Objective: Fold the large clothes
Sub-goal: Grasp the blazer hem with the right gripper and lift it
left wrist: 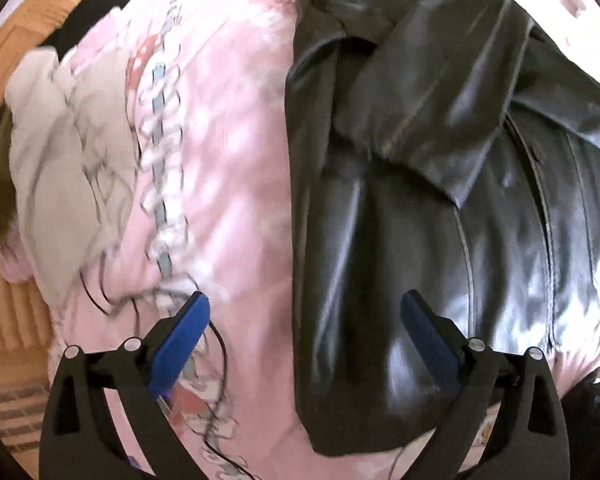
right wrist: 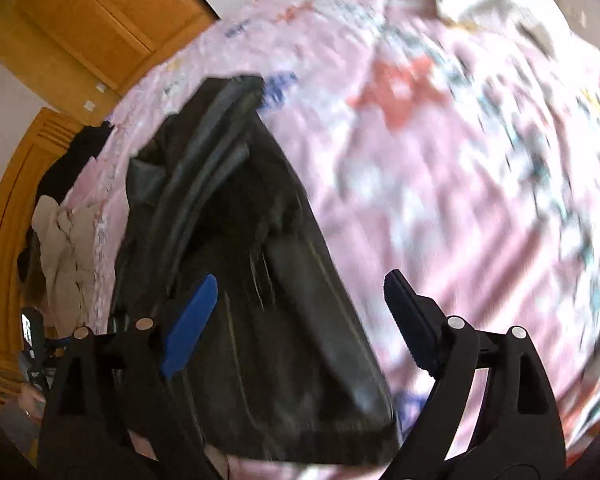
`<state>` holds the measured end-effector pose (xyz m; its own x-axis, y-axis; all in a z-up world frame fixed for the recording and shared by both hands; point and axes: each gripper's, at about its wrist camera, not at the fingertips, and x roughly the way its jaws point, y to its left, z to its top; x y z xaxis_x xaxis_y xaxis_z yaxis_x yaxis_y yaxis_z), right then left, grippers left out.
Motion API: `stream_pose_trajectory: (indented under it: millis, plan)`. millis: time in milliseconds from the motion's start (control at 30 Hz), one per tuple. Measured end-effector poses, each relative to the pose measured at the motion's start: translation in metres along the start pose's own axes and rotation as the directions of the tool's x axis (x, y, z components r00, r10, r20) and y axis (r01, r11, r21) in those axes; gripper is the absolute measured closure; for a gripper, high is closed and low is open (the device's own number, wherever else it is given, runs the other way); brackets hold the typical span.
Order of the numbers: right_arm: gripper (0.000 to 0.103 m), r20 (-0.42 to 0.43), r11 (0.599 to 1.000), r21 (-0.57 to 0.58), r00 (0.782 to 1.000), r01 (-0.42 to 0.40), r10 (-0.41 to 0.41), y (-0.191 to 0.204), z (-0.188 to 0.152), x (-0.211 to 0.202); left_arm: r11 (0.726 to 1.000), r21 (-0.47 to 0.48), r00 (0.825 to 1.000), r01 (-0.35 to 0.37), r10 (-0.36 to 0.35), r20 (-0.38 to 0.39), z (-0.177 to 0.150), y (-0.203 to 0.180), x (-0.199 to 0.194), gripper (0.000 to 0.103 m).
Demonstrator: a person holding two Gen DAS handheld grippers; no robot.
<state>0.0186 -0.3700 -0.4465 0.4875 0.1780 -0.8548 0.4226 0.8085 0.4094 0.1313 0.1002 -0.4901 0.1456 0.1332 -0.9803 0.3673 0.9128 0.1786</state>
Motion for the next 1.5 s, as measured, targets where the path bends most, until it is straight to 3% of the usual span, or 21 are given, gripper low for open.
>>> stream_pose_trajectory:
  millis: [200,267,367,467,600,633,700,800,900,1033,1167,1200,1267,1367,1467,1500]
  plan:
    - [0.019,-0.133,0.999,-0.032,0.990,0.032,-0.036,-0.027,-0.058,0.021,0.994,-0.050,0.992,0.096,-0.099,-0.073,-0.038,0.011,0.029,0.010]
    - [0.019,-0.161,0.999,-0.051,0.987,0.014,-0.022,-0.032,-0.068,0.028,0.980,-0.095,0.976,0.176,-0.186,-0.112,-0.045,0.015,0.045,0.010]
    - [0.019,-0.216,0.995,-0.093,0.976,-0.024,0.004,-0.037,-0.080,0.046,0.957,-0.166,0.957,0.238,-0.260,-0.129,-0.053,0.022,0.062,0.010]
    - [0.019,-0.280,0.994,-0.106,0.960,-0.026,-0.005,-0.045,-0.088,0.067,0.891,-0.269,0.903,0.365,-0.410,-0.131,-0.064,0.034,0.081,0.010]
    - [0.019,-0.313,0.994,-0.105,0.950,-0.031,-0.004,-0.050,-0.092,0.082,0.849,-0.315,0.865,0.424,-0.482,-0.136,-0.077,0.039,0.093,0.010]
    - [0.018,-0.309,0.996,-0.084,0.951,-0.034,0.007,-0.051,-0.091,0.083,0.833,-0.316,0.847,0.453,-0.513,-0.137,-0.081,0.038,0.095,0.010]
    - [0.014,-0.305,0.999,-0.026,0.952,-0.041,0.031,-0.053,-0.089,0.086,0.830,-0.304,0.835,0.467,-0.527,-0.159,-0.089,0.034,0.100,0.010]
    - [0.014,-0.302,0.998,-0.050,0.953,-0.043,0.026,-0.050,-0.088,0.085,0.827,-0.293,0.827,0.481,-0.538,-0.161,-0.096,0.031,0.099,0.010]
    - [0.014,-0.316,0.992,-0.056,0.945,-0.110,0.087,-0.047,-0.087,0.078,0.799,-0.306,0.806,0.517,-0.575,-0.138,-0.095,0.037,0.094,0.009]
    - [0.014,-0.375,0.973,-0.033,0.905,-0.229,0.200,-0.042,-0.097,0.075,0.804,-0.256,0.802,0.537,-0.580,-0.139,-0.100,0.034,0.084,0.009]
    - [0.014,-0.429,0.970,0.033,0.873,-0.240,0.231,-0.045,-0.099,0.088,0.781,-0.238,0.778,0.577,-0.614,-0.130,-0.100,0.033,0.075,0.009]
    - [0.012,-0.435,0.971,0.046,0.871,-0.234,0.231,-0.046,-0.098,0.092,0.794,-0.222,0.787,0.565,-0.600,-0.144,-0.101,0.029,0.075,0.009]
    - [0.007,-0.500,0.985,0.007,0.853,-0.172,0.152,-0.044,-0.105,0.110,0.832,-0.189,0.814,0.522,-0.552,-0.182,-0.102,0.023,0.082,0.009]
    - [0.005,-0.533,0.989,-0.092,0.845,-0.118,0.052,-0.028,-0.109,0.123,0.836,-0.188,0.811,0.515,-0.547,-0.209,-0.105,0.016,0.091,0.009]
    - [0.006,-0.524,0.982,-0.178,0.851,-0.066,-0.038,-0.012,-0.112,0.122,0.826,-0.212,0.812,0.522,-0.557,-0.173,-0.106,0.020,0.089,0.011]
    - [0.012,-0.510,0.973,-0.228,0.856,-0.041,-0.084,-0.007,-0.115,0.119,0.827,-0.224,0.817,0.516,-0.553,-0.160,-0.107,0.021,0.089,0.023]
